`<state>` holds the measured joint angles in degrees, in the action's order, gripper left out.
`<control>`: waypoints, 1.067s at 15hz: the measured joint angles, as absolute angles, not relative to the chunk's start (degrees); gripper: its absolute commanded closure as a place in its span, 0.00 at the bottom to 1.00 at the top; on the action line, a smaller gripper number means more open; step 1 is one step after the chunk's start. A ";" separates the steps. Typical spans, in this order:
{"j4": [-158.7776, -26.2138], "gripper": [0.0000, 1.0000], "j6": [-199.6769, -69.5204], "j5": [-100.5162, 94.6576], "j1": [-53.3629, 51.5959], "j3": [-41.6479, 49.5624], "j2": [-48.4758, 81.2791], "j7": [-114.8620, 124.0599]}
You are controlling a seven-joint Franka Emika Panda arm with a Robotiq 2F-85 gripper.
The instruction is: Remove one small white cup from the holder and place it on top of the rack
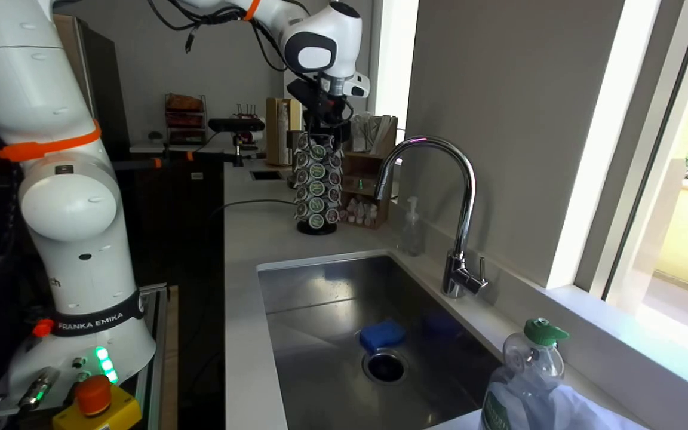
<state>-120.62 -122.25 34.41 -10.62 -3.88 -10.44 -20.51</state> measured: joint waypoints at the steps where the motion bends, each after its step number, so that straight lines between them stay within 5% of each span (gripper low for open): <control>1: -120.62 0.00 -122.25 36.04 -10.67 -3.91 -9.76 -21.58; 16: -120.87 0.00 -130.47 44.84 -10.86 -5.46 -7.06 -21.49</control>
<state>-120.87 -130.47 44.84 -10.86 -5.46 -7.06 -21.49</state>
